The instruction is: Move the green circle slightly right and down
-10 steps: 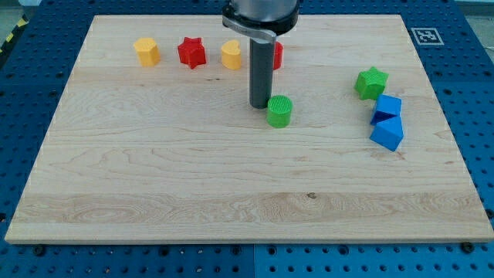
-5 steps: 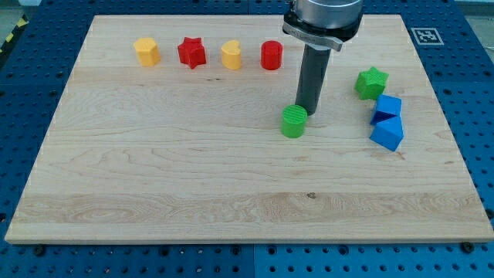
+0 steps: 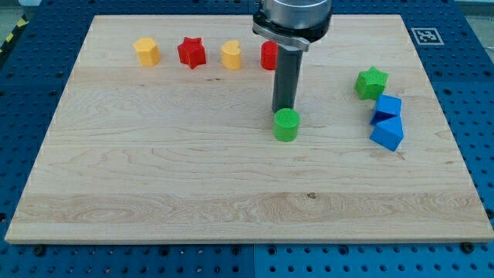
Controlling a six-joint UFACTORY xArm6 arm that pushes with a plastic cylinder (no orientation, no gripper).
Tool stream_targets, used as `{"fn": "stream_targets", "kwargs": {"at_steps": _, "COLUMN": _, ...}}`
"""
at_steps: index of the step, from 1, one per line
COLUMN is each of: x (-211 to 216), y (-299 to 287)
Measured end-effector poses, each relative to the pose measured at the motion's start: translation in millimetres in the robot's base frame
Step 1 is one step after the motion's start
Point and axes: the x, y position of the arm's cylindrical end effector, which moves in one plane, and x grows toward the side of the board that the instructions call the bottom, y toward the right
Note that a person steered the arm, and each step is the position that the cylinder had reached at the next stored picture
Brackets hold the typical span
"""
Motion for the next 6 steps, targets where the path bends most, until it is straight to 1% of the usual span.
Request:
{"fn": "stream_targets", "kwargs": {"at_steps": 1, "x": 6.5, "y": -7.0}}
{"fn": "stream_targets", "kwargs": {"at_steps": 3, "x": 40.0, "y": -4.8}}
{"fn": "stream_targets", "kwargs": {"at_steps": 6, "x": 48.6, "y": -2.3}}
